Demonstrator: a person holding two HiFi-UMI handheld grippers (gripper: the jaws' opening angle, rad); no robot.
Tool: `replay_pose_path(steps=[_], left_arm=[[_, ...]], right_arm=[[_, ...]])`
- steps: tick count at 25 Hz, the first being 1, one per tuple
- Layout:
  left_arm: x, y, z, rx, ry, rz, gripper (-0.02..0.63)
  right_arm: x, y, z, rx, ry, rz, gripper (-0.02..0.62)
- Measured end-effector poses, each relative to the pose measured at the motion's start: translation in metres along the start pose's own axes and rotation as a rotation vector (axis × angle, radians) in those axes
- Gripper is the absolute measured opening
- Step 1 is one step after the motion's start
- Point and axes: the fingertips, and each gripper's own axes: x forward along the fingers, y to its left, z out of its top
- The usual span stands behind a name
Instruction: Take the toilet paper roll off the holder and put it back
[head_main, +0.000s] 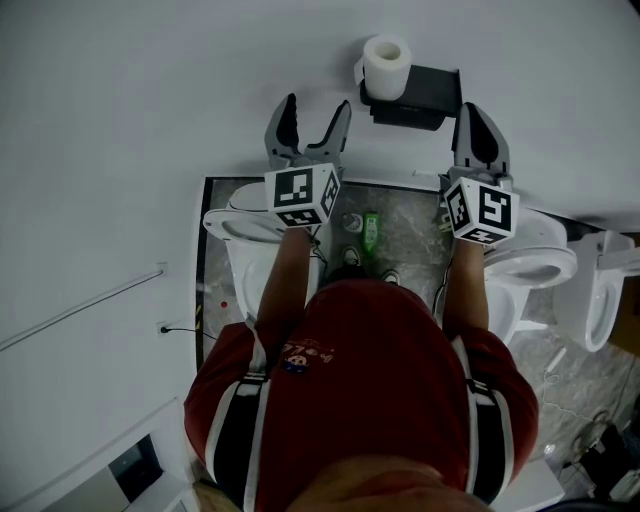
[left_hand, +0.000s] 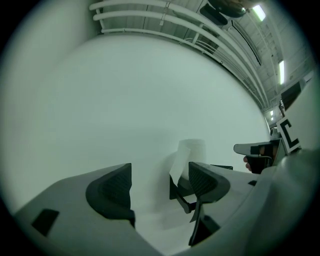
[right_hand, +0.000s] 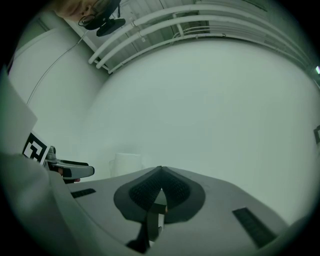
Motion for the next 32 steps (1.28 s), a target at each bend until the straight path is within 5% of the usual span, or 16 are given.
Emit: replay_pose_path(steps=[11,19,32], left_arm=[[-0.001,0.003,0.0,0.027,-0.014,0.035,0.292],[0.006,0.008,-0.002,0.082,-0.008,0.069,0.041],[0.012,0.004,-0.001,0.076,-0.014,0.043,0.02]], right_arm=[[0.003,0.0,0.002,-0.008,-0.002,0.002,0.008],[0.008,0.001,0.0,-0.003,-0.001,0.004,0.008],[0.01,0.004,-0.004,-0.029,0.011,0.02,0.008]])
